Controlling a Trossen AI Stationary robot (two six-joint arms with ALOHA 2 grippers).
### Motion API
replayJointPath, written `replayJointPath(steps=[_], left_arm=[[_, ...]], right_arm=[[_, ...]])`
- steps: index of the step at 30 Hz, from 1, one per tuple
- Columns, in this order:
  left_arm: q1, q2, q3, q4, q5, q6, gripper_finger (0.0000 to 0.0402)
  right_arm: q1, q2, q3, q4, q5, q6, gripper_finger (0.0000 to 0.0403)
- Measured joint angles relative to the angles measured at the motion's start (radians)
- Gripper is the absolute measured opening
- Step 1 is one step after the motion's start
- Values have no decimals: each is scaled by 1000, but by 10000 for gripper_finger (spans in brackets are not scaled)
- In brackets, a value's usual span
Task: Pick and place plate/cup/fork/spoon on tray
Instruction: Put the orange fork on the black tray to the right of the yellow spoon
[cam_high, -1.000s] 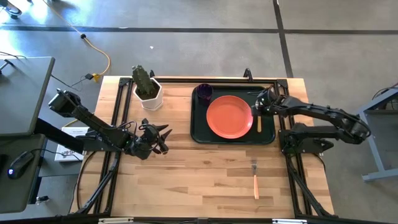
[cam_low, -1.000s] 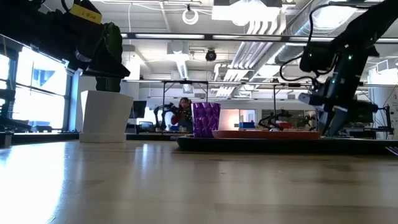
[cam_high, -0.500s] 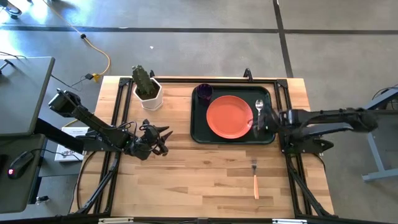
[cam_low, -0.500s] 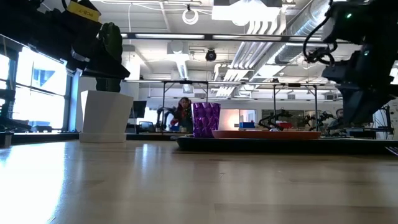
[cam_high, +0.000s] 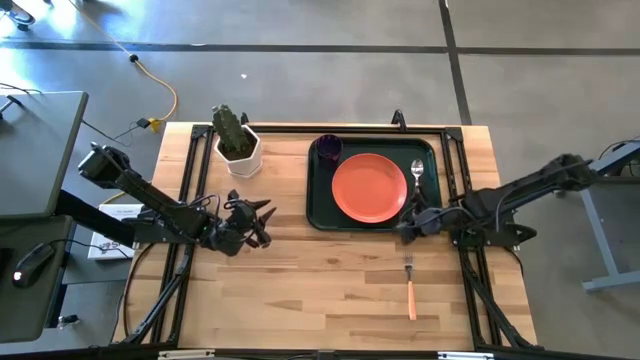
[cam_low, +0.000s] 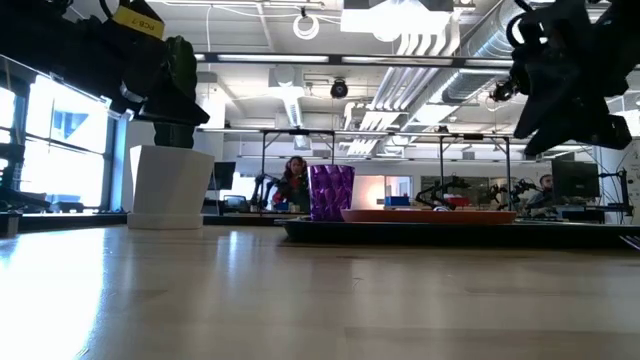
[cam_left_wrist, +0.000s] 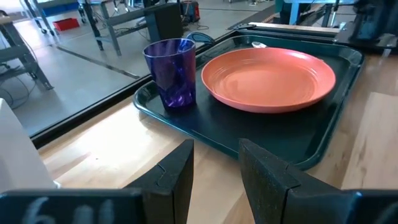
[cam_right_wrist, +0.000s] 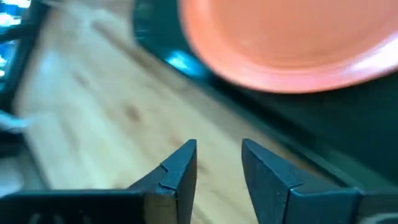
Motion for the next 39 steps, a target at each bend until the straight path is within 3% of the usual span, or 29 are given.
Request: replayJointPath(steps=[6, 11, 20, 25, 29, 33, 39], left_arm=[[27, 0, 0, 1, 20, 0, 115], [56, 1, 0, 33, 137, 44, 115], [71, 106, 0, 405, 385, 326, 115], [71, 241, 4, 732, 470, 478, 115], [85, 365, 66, 894, 519, 540, 121], [117, 488, 185, 892, 572, 545, 145], [188, 634, 382, 777, 695, 509, 174]], right_arm=[[61, 88, 1, -5, -133, 47, 89], [112, 181, 0, -9, -167, 139, 75], [234, 265, 0, 11, -290, 273, 55], [342, 266, 0, 52, -249, 347, 44], [423, 266, 0, 120, -133, 389, 44], [484, 266, 0, 147, -41, 391, 44], [530, 266, 0, 129, -41, 431, 44]])
